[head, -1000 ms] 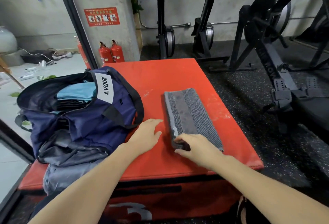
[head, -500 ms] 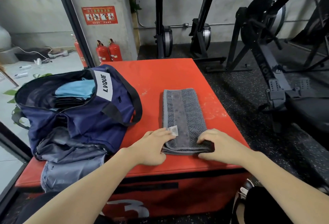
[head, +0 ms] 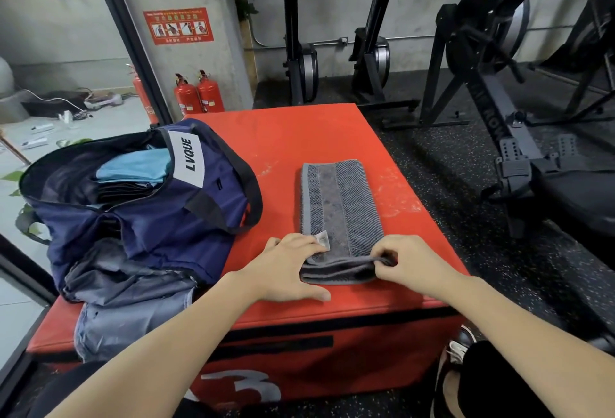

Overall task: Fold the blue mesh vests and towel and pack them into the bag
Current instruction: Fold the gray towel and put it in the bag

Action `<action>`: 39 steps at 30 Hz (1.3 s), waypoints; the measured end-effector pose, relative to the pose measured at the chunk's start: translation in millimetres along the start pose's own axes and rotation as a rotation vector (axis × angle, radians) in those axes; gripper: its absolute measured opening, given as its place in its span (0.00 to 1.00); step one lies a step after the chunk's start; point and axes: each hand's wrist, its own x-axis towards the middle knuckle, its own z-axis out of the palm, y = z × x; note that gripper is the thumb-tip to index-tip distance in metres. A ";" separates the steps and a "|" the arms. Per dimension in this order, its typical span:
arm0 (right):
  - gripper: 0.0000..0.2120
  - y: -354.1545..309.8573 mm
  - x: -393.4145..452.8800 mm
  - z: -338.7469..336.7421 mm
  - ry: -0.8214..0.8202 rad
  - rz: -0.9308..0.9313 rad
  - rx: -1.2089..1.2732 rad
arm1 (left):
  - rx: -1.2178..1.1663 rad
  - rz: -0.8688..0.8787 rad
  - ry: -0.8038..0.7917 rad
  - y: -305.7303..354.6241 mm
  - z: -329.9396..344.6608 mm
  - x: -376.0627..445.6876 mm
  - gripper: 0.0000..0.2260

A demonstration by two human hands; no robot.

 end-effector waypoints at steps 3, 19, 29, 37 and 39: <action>0.06 1.2 3.3 -8.4 0.008 0.095 0.110 | 0.000 0.003 0.006 -3.1 0.4 3.6 0.41; 0.17 9.2 0.3 7.4 0.052 -0.142 0.015 | -0.055 0.021 -0.012 -7.1 -3.9 7.0 0.41; 0.05 -1.2 2.1 -4.3 0.005 -0.025 0.091 | -0.014 0.064 0.115 -8.0 2.4 11.0 0.27; 0.04 0.2 1.3 -13.6 0.038 0.051 0.121 | -0.021 0.215 0.190 -5.4 10.2 12.7 0.22; 0.05 2.0 0.7 -16.4 0.069 0.062 0.150 | -0.093 0.227 0.213 -2.8 10.7 11.7 0.16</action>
